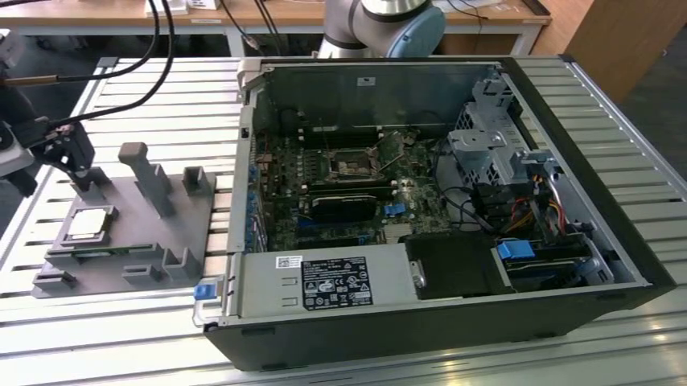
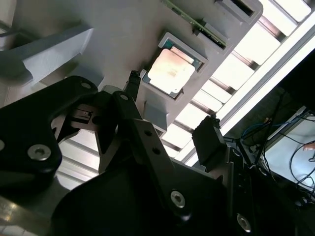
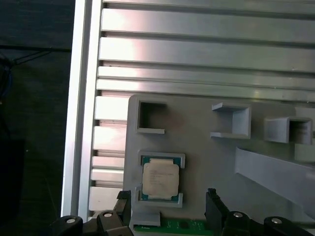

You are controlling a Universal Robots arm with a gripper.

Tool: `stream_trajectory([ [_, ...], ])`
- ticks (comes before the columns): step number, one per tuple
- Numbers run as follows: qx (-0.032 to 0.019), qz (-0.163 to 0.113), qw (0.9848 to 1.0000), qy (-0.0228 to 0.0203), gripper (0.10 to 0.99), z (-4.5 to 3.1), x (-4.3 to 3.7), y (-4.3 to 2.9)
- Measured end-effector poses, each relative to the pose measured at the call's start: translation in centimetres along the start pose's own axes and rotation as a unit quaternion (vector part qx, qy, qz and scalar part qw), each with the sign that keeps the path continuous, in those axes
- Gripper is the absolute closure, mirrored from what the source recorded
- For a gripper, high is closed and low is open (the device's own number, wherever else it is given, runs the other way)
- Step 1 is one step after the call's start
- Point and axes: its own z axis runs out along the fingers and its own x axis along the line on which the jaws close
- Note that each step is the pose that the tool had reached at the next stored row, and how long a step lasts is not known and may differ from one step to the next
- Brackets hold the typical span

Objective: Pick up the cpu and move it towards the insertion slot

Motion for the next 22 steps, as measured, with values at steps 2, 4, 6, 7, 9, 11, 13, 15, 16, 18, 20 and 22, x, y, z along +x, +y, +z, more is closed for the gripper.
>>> stream_trajectory([
  [2, 0.0, -0.004, 1.0, 0.0001, 0.38, 0.26, 0.07, -0.02],
  [4, 0.0, -0.004, 1.0, 0.0002, 0.38, 0.58, 0.1, -0.03],
  [6, 0.0, -0.004, 1.0, 0.0002, 0.38, 0.91, 0.12, -0.04],
  [7, 0.0, -0.004, 1.0, 0.0003, 0.38, 1.07, 0.14, -0.05],
  [9, 0.0, -0.004, 1.0, 0.0002, 0.38, 1.42, 0.17, -0.06],
  [11, 0.0, -0.004, 1.0, 0.0002, 0.38, 1.74, 0.2, -0.07],
  [13, 0.0001, -0.005, 1.0, 0.0002, 0.38, 2.06, 0.24, -0.08],
  [15, 0.0001, -0.005, 1.0, 0.0002, 0.38, 2.38, 0.27, -0.11],
  [16, 0.0001, -0.005, 1.0, 0.0002, 0.38, 2.54, 0.28, -0.12],
  [18, 0.0002, -0.005, 1.0, 0.0003, 0.38, 2.84, 0.33, -0.15],
  [20, 0.0001, -0.005, 1.0, 0.0002, 0.38, 3.11, 0.36, -0.19],
  [22, 0.0001, -0.005, 1.0, 0.0002, 0.38, 3.36, 0.38, -0.23],
])
